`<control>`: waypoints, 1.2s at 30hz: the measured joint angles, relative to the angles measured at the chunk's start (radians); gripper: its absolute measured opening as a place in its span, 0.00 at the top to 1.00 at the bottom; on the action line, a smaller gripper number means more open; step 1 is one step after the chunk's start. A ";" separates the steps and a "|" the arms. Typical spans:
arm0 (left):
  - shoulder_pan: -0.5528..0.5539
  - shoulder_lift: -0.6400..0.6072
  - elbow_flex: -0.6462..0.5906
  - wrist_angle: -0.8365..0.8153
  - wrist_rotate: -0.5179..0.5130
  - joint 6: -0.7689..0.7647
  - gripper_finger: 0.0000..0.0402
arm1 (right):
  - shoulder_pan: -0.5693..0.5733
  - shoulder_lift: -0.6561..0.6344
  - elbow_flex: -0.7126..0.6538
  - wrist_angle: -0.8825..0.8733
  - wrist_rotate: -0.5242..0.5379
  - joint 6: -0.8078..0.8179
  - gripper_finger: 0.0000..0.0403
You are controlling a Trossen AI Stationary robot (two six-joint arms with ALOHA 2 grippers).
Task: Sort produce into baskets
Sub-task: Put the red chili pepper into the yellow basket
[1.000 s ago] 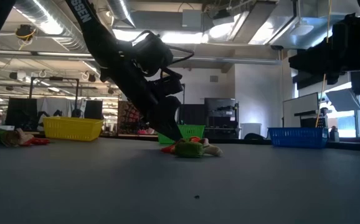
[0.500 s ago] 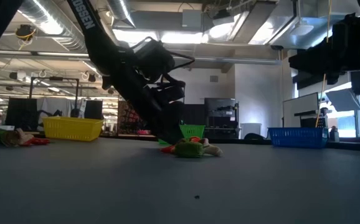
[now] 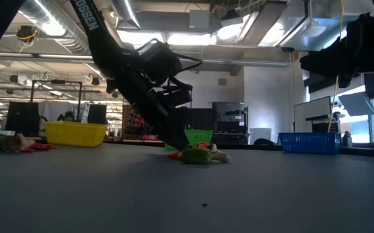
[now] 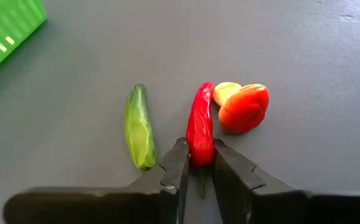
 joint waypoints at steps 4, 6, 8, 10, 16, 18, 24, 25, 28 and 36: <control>0.000 -0.014 0.000 -0.018 0.000 0.000 0.90 | 0.000 0.000 0.000 -0.006 -0.009 0.008 0.67; 0.001 -0.026 -0.002 -0.025 0.000 0.000 0.90 | 0.000 0.000 0.000 -0.011 -0.016 0.012 0.67; 0.001 -0.045 -0.002 -0.024 0.000 0.006 0.89 | 0.000 0.000 0.000 -0.013 -0.019 0.019 0.67; 0.001 -0.071 -0.002 -0.022 0.000 0.022 0.88 | 0.000 0.000 0.000 -0.013 -0.020 0.052 0.67; 0.002 -0.179 -0.002 -0.111 -0.014 0.019 0.88 | 0.000 0.000 0.000 0.011 -0.056 0.086 0.67; 0.002 -0.233 -0.002 -0.172 -0.036 0.017 0.89 | 0.000 0.000 0.000 0.022 -0.057 0.086 0.67; 0.016 -0.406 -0.001 -0.342 -0.112 -0.012 0.87 | 0.000 0.000 0.000 0.000 -0.062 0.077 0.67; 0.023 -0.435 -0.001 -0.376 -0.118 -0.019 0.86 | 0.000 0.000 0.000 -0.008 -0.062 0.076 0.67; 0.047 -0.516 -0.001 -0.476 -0.141 -0.060 0.85 | 0.000 0.000 0.000 -0.028 -0.062 0.074 0.67; 0.135 -0.664 -0.001 -0.723 -0.195 -0.137 0.87 | 0.000 0.000 0.000 -0.038 -0.062 0.074 0.67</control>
